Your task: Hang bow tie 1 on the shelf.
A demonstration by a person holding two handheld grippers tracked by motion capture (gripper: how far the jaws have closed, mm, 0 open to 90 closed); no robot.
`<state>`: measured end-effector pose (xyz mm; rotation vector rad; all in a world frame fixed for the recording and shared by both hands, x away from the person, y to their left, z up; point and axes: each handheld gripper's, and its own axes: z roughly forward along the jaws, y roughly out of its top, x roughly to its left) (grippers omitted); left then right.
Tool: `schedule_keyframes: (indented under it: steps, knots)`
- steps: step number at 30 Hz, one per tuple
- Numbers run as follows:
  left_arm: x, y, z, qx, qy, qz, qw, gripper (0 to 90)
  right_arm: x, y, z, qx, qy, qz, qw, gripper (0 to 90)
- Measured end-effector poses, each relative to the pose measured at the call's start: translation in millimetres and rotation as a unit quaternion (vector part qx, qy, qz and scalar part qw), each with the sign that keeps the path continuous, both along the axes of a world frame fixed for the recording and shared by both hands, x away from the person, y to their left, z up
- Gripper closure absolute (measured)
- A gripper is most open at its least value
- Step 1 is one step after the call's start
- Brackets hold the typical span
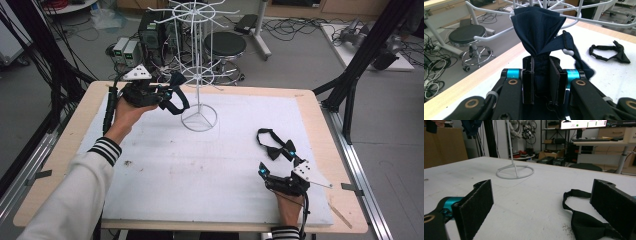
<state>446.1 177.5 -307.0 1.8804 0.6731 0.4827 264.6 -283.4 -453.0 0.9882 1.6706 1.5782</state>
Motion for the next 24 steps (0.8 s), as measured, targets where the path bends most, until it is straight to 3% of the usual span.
schedule_keyframes:
  steps: [8,11,21,22,23,24]
  knots:
    - [2.1,-6.7,-6.3,0.010,0.000,0.011,0.9999,75.2,0.5,-0.3,-0.1,-0.001,-0.002,0.000,1.0000,4.2]
    - [1.7,-8.5,-9.1,0.003,0.002,0.019,0.9998,75.2,0.2,-0.1,0.0,0.000,-0.002,0.001,1.0000,4.2]
    - [-3.0,-5.3,-5.2,0.005,0.002,0.018,0.9998,73.9,0.0,-0.1,-0.2,0.000,-0.004,-0.001,1.0000,4.2]
    - [-3.7,-5.6,-5.3,-0.001,0.007,0.017,0.9998,71.3,0.0,-0.2,-0.2,0.000,-0.004,-0.001,1.0000,4.2]
    - [-4.2,-5.5,-5.6,-0.003,0.012,0.013,0.9998,52.3,-0.2,-0.4,-0.2,0.001,-0.002,-0.001,1.0000,4.2]
    - [-4.4,-6.0,-5.9,-0.008,0.015,0.004,0.9999,52.3,-0.2,-0.4,-0.2,0.001,-0.002,-0.001,1.0000,4.2]
